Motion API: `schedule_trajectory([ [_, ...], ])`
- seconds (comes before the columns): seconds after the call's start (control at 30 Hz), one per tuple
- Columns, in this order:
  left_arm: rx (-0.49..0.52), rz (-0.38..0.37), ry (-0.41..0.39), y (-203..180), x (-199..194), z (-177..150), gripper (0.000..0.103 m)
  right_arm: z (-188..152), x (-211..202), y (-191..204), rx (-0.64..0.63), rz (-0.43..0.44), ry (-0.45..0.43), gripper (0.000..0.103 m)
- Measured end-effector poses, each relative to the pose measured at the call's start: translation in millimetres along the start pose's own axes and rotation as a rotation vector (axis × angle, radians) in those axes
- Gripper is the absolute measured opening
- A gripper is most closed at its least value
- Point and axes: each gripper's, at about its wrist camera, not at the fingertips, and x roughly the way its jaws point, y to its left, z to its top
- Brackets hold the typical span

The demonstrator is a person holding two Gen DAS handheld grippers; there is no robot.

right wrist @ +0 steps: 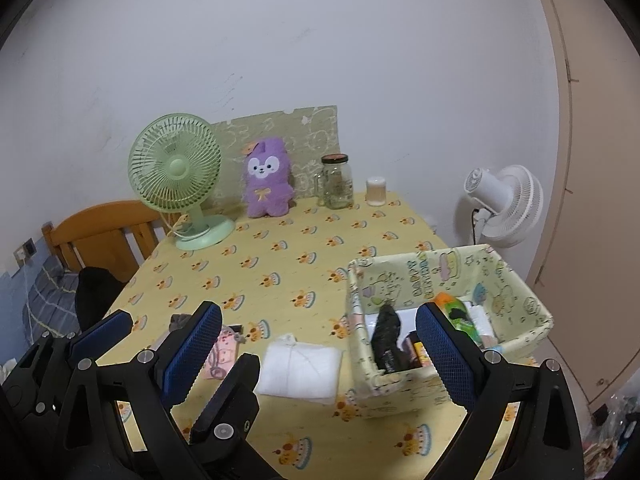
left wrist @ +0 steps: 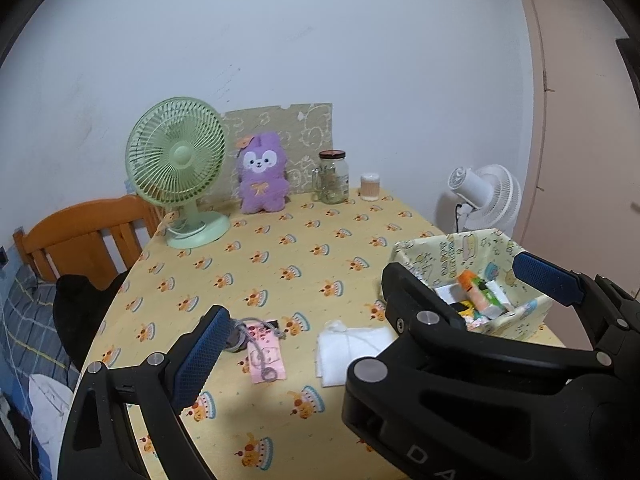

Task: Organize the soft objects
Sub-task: 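Withdraw both tools from the box toward the remaining table items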

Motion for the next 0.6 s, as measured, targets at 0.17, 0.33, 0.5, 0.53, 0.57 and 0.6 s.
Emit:
schedule_trajectory([
  [0.17, -0.01, 0.011, 0.006, 8, 6, -9, 0.096, -8, 8, 9, -0.007, 0.013, 0.006, 0.099],
  [0.33, -0.036, 0.014, 0.025, 19, 17, -19, 0.096, -18, 23, 18, -0.013, 0.022, 0.023, 0.099],
  [0.5, -0.066, 0.028, 0.083, 31, 37, -33, 0.096, -30, 48, 27, -0.028, 0.037, 0.084, 0.099],
  [0.53, -0.068, 0.031, 0.088, 33, 39, -35, 0.096, -33, 51, 29, -0.029, 0.041, 0.089, 0.099],
  [0.57, -0.071, 0.034, 0.094, 35, 41, -37, 0.096, -35, 55, 31, -0.03, 0.045, 0.095, 0.099],
  [0.6, -0.074, 0.036, 0.099, 37, 43, -39, 0.096, -38, 56, 32, -0.03, 0.047, 0.099, 0.098],
])
